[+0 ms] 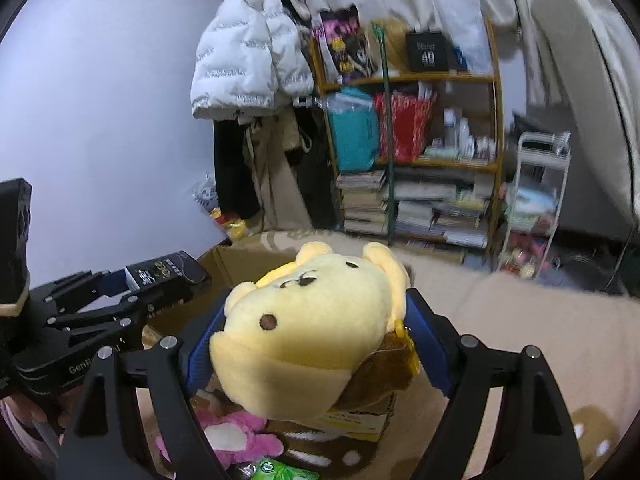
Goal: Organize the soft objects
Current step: 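Carry both items over the box and open both tools to drop them inside, then lower the right tool onto the pink square plush while the left tool reaches the pink plush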
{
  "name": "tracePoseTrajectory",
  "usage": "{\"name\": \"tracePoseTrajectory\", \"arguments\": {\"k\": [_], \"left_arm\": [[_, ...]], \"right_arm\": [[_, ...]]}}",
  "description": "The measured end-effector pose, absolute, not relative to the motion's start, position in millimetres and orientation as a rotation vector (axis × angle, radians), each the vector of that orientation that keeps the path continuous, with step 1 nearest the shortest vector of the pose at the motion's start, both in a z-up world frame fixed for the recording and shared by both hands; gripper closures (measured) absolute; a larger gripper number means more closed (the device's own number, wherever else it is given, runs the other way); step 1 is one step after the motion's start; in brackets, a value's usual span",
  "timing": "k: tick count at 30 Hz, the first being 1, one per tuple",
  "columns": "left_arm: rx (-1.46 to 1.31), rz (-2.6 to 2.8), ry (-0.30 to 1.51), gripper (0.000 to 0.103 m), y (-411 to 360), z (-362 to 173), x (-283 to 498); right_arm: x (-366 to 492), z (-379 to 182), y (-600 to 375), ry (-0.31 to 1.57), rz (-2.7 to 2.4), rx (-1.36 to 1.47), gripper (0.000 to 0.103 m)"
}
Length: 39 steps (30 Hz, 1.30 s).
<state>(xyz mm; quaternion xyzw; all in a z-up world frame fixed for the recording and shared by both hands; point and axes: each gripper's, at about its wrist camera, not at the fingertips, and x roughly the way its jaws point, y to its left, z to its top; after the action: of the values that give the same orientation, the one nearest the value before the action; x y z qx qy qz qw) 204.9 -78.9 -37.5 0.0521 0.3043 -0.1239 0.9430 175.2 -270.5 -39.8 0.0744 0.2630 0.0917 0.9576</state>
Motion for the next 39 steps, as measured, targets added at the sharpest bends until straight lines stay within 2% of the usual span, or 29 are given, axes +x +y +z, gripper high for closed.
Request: {"name": "tracePoseTrajectory", "arguments": {"k": [5, 11, 16, 20, 25, 39], "left_arm": [[0.119, -0.262, 0.665, 0.057, -81, -52, 210], [0.119, -0.249, 0.681, 0.036, -77, -56, 205], [0.105, -0.226, 0.703, 0.025, -69, -54, 201], [0.102, -0.2, 0.7, 0.018, -60, -50, 195], [0.099, -0.177, 0.704, 0.013, -48, -44, 184], [0.099, -0.173, 0.697, 0.011, -34, -31, 129]], "right_arm": [[183, -55, -276, 0.557, 0.236, 0.216, 0.012], [181, -56, -272, 0.568, 0.253, 0.215, 0.007], [179, -53, -272, 0.566, 0.255, 0.23, 0.0], [176, -48, -273, 0.553, 0.245, 0.231, 0.0], [165, -40, -278, 0.537, 0.22, 0.258, 0.0], [100, -21, -283, 0.548, 0.155, 0.234, 0.0]]}}
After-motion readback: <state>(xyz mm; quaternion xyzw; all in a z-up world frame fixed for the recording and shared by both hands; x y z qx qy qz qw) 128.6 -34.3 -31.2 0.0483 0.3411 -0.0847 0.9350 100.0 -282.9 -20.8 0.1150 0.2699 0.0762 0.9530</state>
